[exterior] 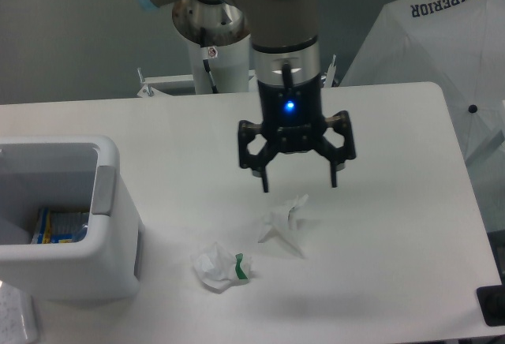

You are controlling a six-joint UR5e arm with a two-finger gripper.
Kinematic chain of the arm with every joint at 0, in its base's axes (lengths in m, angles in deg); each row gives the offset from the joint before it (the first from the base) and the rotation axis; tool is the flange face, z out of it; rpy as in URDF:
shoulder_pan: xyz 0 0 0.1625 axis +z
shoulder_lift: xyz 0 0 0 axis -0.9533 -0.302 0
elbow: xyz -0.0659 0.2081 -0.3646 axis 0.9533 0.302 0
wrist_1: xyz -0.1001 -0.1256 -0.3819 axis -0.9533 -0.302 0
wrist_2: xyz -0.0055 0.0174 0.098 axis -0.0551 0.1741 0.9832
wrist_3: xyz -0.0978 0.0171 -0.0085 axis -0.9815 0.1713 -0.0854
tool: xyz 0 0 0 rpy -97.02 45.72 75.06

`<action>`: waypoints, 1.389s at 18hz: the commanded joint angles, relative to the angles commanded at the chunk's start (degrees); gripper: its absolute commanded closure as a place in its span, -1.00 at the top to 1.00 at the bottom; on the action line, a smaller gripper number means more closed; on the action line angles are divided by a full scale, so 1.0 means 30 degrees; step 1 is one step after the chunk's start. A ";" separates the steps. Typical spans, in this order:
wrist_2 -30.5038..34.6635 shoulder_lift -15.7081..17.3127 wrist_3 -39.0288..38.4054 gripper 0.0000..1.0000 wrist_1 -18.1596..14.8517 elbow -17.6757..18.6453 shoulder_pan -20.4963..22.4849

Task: Place the trash in the trash can
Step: 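Move the open gripper down over the white tissue paper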

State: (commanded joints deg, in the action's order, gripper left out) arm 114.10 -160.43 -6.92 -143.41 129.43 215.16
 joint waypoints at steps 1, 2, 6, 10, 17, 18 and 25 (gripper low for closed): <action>0.0058 0.0000 0.0381 1.00 0.0059 0.0147 0.0059; 0.0175 0.0000 0.0762 1.00 0.0088 0.0178 0.0117; 0.0234 0.0000 0.0942 1.00 0.0031 0.0645 0.0294; 0.0147 -0.0116 0.0766 1.00 0.0059 0.1230 0.0235; 0.0263 -0.0497 0.1000 1.00 0.2607 0.4716 0.0147; 0.0322 -0.0527 0.0913 1.00 0.2579 0.4980 0.0089; 0.0351 -0.2283 0.0941 1.00 0.2667 0.5627 -0.0349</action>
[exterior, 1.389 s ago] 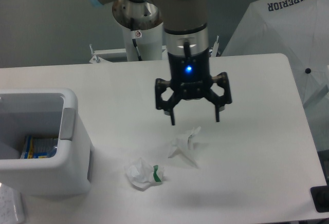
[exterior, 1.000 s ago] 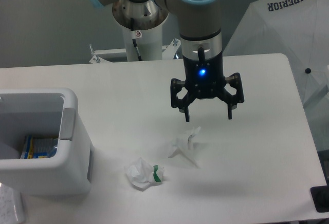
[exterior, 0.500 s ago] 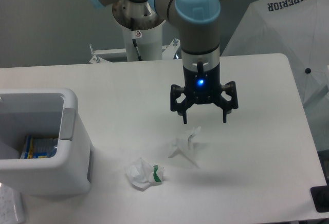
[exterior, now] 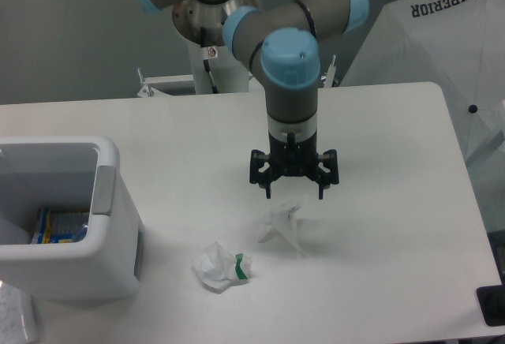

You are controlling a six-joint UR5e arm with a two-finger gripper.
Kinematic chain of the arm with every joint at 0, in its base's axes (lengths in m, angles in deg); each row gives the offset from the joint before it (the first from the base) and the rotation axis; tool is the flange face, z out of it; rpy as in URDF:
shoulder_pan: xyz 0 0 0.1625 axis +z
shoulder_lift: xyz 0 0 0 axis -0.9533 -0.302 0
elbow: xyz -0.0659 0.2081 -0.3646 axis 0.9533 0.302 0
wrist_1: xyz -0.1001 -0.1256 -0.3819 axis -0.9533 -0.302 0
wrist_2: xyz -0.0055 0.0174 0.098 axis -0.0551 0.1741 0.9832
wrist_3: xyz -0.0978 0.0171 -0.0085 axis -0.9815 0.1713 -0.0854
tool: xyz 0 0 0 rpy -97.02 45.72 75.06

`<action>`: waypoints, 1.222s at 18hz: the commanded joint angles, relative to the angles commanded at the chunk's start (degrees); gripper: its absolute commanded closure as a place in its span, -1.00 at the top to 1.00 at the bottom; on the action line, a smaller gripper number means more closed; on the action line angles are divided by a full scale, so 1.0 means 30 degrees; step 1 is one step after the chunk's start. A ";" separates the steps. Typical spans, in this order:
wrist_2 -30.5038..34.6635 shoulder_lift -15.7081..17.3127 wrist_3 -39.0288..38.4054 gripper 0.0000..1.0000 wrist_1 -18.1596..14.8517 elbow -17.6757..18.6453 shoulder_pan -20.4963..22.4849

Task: Place the trash in the trash can
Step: 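Move the open gripper down over the white tissue paper, then lower the gripper onto the white tissue and close on it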

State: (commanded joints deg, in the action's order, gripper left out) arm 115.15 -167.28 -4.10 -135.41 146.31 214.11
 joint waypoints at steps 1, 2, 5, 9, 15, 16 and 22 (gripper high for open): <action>0.0000 -0.0321 0.0030 1.00 -0.0029 0.0029 -0.0118; 0.0029 -0.0557 0.0059 1.00 -0.0029 0.0029 -0.0120; 0.0030 -0.0881 0.0147 1.00 -0.0029 -0.0030 -0.0120; 0.0059 -0.1260 0.0907 1.00 0.0000 -0.0059 -0.0120; 0.0088 -0.1350 0.1055 -0.19 -0.0029 -0.0263 -0.0091; 0.0059 -0.1350 0.1084 -0.41 -0.0029 -0.0293 -0.0090; -0.0116 -0.1146 0.1026 -1.00 -0.0146 -0.0351 0.0056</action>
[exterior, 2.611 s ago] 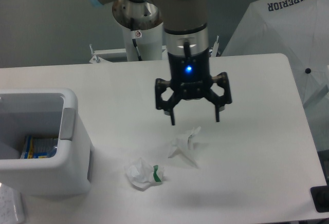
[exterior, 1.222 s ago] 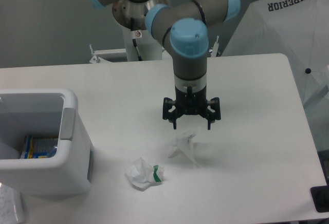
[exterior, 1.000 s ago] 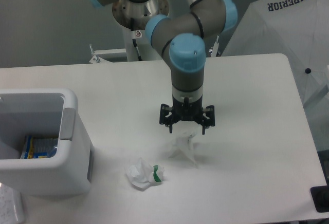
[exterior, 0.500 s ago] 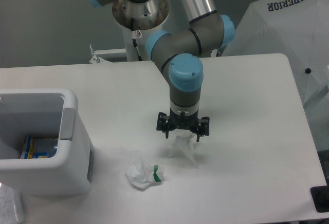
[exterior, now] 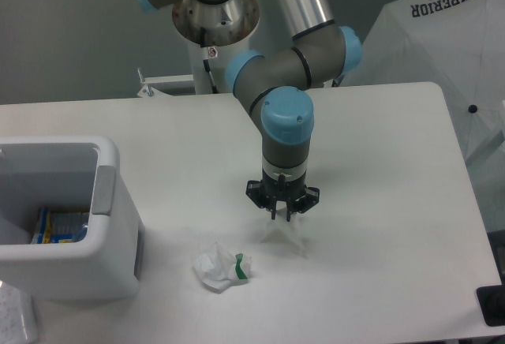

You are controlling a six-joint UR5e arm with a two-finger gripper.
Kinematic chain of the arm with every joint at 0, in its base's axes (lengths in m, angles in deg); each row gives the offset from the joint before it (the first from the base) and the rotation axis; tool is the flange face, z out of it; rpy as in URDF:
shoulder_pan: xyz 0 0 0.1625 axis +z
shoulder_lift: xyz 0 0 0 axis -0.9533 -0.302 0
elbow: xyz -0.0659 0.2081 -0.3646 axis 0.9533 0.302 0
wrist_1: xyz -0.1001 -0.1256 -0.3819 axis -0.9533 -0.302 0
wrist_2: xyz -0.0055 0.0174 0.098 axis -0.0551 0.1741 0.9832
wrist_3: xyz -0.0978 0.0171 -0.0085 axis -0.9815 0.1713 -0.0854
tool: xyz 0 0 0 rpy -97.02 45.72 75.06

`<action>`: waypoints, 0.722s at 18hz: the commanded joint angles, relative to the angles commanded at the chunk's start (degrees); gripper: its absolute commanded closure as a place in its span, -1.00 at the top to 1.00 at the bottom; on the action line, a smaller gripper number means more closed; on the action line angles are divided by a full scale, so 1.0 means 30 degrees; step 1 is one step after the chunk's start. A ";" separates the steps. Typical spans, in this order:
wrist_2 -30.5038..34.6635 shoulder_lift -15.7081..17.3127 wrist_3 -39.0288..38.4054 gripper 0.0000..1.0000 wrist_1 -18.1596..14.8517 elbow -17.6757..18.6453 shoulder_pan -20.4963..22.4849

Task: Place the trash in the trash can
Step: 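Lower the gripper onto the white tissue and close on it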

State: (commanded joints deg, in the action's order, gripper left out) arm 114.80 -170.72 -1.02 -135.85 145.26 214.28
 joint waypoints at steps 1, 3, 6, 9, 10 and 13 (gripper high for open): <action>-0.0117 0.0059 -0.0087 -1.00 0.0000 -0.0088 0.0059; -0.0787 0.0118 -0.0205 -1.00 -0.0088 -0.0438 0.0088; -0.3067 0.1316 -0.1662 -1.00 -0.0088 -0.1433 0.0700; -0.6757 0.2108 -0.3540 -1.00 -0.0059 -0.2517 0.1552; -0.7493 0.2400 -0.4183 -1.00 -0.0030 -0.2781 0.1727; -0.8843 0.2928 -0.6584 -1.00 0.0000 -0.3748 0.1701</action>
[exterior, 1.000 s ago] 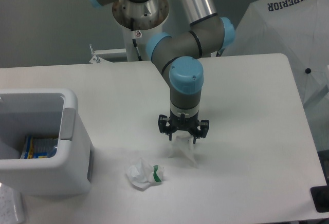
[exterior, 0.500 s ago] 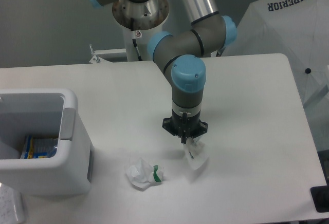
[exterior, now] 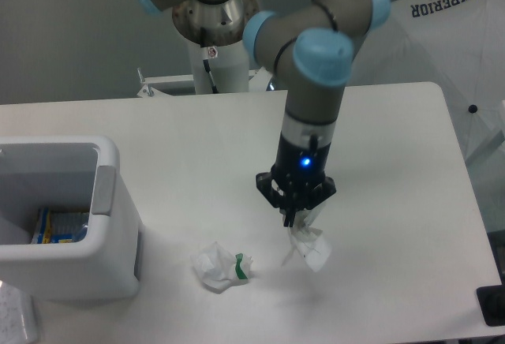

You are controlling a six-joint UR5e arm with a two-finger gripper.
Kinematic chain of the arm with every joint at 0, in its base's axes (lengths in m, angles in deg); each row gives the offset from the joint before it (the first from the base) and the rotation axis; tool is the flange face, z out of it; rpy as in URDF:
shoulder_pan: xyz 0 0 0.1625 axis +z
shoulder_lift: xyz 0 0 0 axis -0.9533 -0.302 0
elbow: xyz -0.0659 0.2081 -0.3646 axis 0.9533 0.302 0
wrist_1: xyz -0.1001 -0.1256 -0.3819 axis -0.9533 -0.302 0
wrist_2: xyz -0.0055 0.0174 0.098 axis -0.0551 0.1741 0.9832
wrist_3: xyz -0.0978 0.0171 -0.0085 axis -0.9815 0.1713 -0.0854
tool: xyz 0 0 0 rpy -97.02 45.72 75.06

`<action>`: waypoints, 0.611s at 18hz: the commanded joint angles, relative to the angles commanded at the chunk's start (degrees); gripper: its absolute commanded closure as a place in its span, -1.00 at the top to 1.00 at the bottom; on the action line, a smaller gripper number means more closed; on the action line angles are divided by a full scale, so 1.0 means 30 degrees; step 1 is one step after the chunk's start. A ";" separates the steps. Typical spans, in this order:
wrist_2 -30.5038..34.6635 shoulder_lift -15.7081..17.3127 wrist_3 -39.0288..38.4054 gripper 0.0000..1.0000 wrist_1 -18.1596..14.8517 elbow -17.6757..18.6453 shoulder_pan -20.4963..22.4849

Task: Place the trash in the trash can
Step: 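Lift the tissue and carry it over the white bin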

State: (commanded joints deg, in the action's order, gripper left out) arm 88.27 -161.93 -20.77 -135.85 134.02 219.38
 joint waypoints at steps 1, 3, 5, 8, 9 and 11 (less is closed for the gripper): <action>-0.0730 0.0351 -0.0936 -1.00 0.0000 -0.0264 -0.0117; -0.2341 0.0908 -0.2782 -1.00 0.0000 -0.0849 -0.0323; -0.3050 0.1610 -0.3725 -1.00 -0.0029 -0.1232 -0.0877; -0.3052 0.2520 -0.3846 -1.00 -0.0029 -0.1117 -0.2340; -0.3052 0.2783 -0.3817 -1.00 -0.0058 -0.1000 -0.2925; -0.3052 0.3341 -0.3613 -1.00 -0.0029 -0.0795 -0.3690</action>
State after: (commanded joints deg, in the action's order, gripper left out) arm 79.12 -151.91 -31.61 -135.93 131.63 208.31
